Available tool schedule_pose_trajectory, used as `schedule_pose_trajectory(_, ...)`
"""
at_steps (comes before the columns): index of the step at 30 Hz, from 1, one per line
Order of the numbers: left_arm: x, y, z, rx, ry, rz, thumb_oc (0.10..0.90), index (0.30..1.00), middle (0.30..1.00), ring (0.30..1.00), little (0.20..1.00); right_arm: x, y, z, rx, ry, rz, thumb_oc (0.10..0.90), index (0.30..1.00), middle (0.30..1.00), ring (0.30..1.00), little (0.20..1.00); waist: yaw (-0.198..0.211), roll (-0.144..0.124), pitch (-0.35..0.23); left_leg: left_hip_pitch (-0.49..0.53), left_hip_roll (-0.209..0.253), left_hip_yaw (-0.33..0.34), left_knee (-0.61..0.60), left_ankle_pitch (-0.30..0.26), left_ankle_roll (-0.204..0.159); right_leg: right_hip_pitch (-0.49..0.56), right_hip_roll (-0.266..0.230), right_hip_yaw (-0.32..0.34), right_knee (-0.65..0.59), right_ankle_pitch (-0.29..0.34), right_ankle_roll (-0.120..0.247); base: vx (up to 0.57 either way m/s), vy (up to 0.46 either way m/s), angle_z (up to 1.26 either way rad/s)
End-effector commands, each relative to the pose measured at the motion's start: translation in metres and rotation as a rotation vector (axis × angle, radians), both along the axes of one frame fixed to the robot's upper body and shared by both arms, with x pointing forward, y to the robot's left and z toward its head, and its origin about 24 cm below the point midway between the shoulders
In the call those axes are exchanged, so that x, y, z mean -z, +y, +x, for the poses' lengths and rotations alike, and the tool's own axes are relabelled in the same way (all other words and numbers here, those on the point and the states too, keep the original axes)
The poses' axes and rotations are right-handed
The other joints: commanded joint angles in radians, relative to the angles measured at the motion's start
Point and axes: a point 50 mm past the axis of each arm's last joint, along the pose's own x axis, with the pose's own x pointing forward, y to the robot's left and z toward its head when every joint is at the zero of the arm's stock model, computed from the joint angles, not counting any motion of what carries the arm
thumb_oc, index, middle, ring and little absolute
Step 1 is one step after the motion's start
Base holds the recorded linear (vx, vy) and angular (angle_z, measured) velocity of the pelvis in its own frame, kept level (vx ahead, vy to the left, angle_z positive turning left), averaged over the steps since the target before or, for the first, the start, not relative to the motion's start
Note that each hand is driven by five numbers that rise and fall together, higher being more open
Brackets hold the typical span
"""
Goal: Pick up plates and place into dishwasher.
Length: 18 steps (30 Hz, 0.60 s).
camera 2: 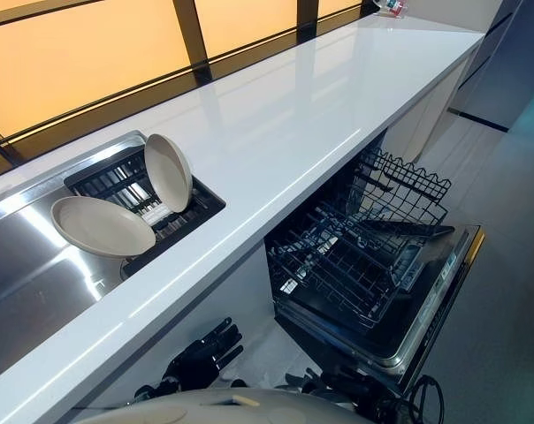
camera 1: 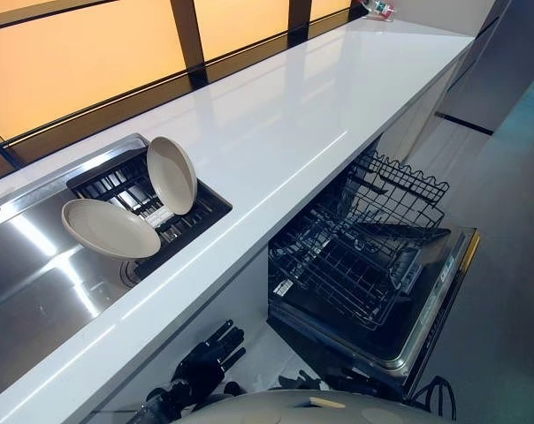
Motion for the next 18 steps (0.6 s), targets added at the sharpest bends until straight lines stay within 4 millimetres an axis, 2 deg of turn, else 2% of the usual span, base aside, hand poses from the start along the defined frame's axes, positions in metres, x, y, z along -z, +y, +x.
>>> schedule_pose_trajectory(1, -0.009, -0.01, 0.035, -0.02, -0.135, -0.026, 0.8, 0.9, 0.9, 0.9, 0.9, 0.0, 0.006, 0.008, 0.004, -0.009, 0.039, 0.8, 0.9, 0.9, 0.9, 0.9, 0.009, 0.025, 0.022, 0.018, -0.102, 0.013, 0.045, -0.162, 0.054, -0.028, 0.017, -0.054, 0.118, -0.117, 0.047, 0.0, 0.0, 0.0)
schedule_pose_trajectory(12, -0.016, -0.015, 0.042, 0.015, -0.204, -0.09, 0.8, 0.9, 0.9, 0.9, 0.9, 0.0, 0.005, 0.01, 0.009, -0.022, 0.035, 0.8, 0.9, 0.9, 0.9, 0.9, 0.009, 0.028, 0.023, 0.022, -0.101, 0.004, 0.033, -0.158, 0.054, -0.033, 0.02, -0.049, 0.123, -0.118, 0.051, 0.0, 0.0, 0.0)
schedule_pose_trajectory(18, -0.025, -0.02, 0.055, 0.195, -0.317, -0.025, 0.8, 0.9, 0.9, 0.9, 0.9, 0.0, 0.006, 0.012, 0.007, -0.016, 0.031, 0.8, 0.9, 0.9, 0.9, 0.9, 0.005, 0.028, 0.028, 0.017, -0.099, 0.002, 0.046, -0.162, 0.06, -0.049, 0.019, -0.032, 0.16, -0.129, 0.051, 0.0, 0.0, 0.0)
